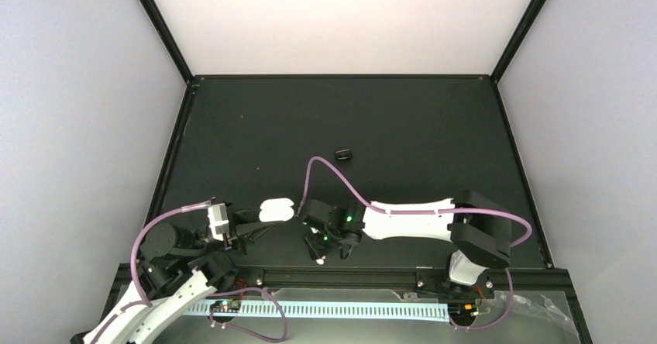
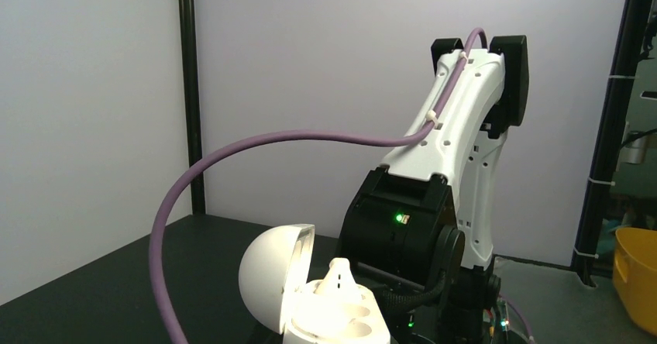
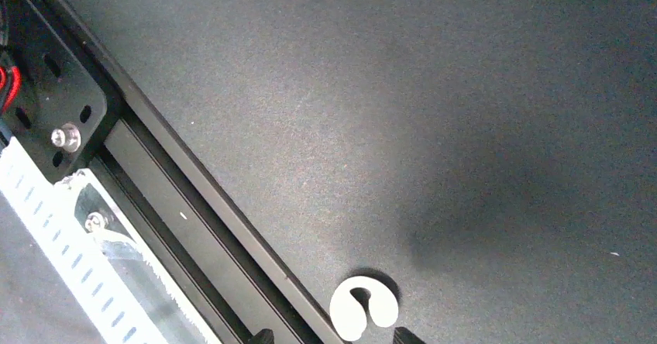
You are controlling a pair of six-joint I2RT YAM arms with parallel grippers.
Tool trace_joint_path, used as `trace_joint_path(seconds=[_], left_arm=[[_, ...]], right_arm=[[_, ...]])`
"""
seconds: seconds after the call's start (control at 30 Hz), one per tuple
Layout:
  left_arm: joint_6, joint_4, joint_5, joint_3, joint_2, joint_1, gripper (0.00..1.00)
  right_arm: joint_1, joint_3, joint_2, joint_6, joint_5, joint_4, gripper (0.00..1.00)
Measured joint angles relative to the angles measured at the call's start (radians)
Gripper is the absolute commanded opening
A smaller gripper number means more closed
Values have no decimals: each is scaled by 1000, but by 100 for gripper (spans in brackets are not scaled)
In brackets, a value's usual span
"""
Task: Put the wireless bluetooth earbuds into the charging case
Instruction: Adjust the earbud at the center of the board.
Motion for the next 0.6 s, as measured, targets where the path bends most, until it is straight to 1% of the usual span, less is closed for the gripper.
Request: trace_joint_path(seconds=[0.2,0.3,0.4,0.6], left_arm=[[0,0,0,0,0,0,2],[0,0,0,0,0,0,1],[0,0,0,0,0,0,2],[0,0,-1,0,0,0,2]], right_arm=[[22,50,62,-28,74,-45,65],[39,52,80,-37,110,-61,74],[56,51,90,-36,146,-69,76],[68,25,90,-32,224,-79,76]])
